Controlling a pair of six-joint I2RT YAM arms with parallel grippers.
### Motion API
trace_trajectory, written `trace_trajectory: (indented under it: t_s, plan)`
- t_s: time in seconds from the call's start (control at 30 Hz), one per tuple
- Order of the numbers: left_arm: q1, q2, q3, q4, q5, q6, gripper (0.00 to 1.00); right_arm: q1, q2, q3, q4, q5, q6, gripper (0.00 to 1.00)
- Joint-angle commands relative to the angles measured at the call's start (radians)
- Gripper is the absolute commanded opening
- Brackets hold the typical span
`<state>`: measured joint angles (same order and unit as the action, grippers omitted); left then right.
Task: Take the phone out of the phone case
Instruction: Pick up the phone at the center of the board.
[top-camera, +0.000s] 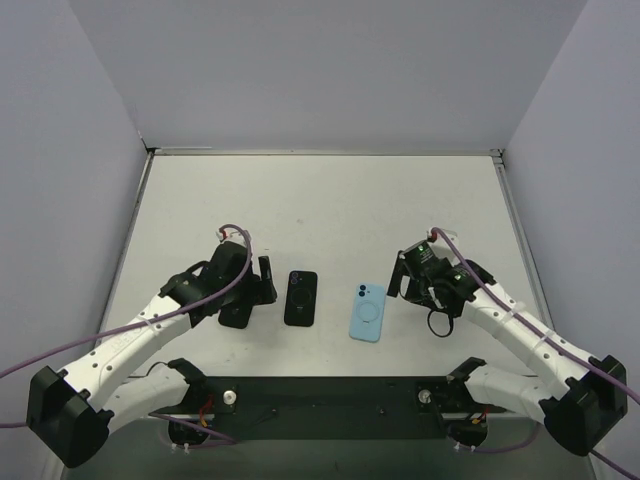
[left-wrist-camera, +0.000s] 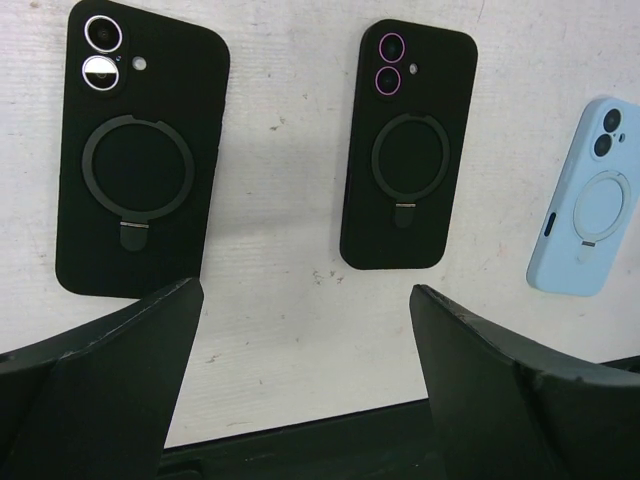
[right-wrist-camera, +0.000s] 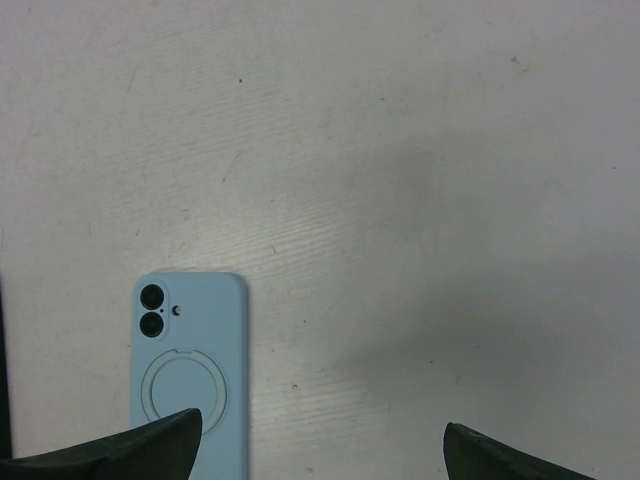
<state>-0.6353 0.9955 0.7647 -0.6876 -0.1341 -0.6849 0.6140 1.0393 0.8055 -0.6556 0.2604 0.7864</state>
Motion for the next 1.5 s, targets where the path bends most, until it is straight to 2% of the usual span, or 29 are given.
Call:
trace_trajectory:
  t_s: [0.0, 0.13, 0.43, 0.57, 0.67, 1.0, 1.23, 1.33, 1.43, 1.47]
  plan:
    - [-0.003, -0.020, 0.008, -0.009, -0.056, -0.041, 0.97, 0.021, 0.037, 0.037, -0.041, 0.054, 0.020, 1.00]
    - [-0.003, -0.018, 0.012, -0.006, -0.056, -0.050, 0.97, 0.075, 0.091, 0.070, -0.039, 0.074, 0.045, 1.00]
    - [0.000, -0.069, 0.015, -0.001, -0.114, -0.038, 0.98, 0.243, 0.404, 0.234, -0.004, 0.070, 0.076, 1.00]
    - [0.016, -0.009, 0.077, -0.076, -0.028, 0.070, 0.97, 0.251, 0.511, 0.233, 0.082, 0.011, 0.079, 1.00]
    - [0.014, 0.014, 0.091, -0.122, -0.061, 0.090, 0.97, 0.253, 0.522, 0.207, 0.109, -0.016, 0.102, 1.00]
    - [0.014, -0.017, 0.065, -0.084, 0.010, 0.107, 0.97, 0.259, 0.511, 0.041, 0.189, -0.091, 0.186, 1.00]
    - [0.014, 0.002, 0.065, -0.082, 0.030, 0.100, 0.97, 0.268, 0.565, 0.006, 0.247, -0.115, 0.200, 1.00]
    - [0.014, 0.061, 0.091, -0.131, 0.024, 0.096, 0.97, 0.271, 0.568, -0.003, 0.283, -0.133, 0.203, 0.95]
    - [0.014, 0.097, 0.119, -0.165, 0.017, 0.073, 0.97, 0.273, 0.568, -0.008, 0.303, -0.142, 0.191, 0.79]
    - [0.016, 0.101, 0.122, -0.161, 0.024, 0.068, 0.97, 0.273, 0.558, -0.008, 0.301, -0.139, 0.186, 0.67]
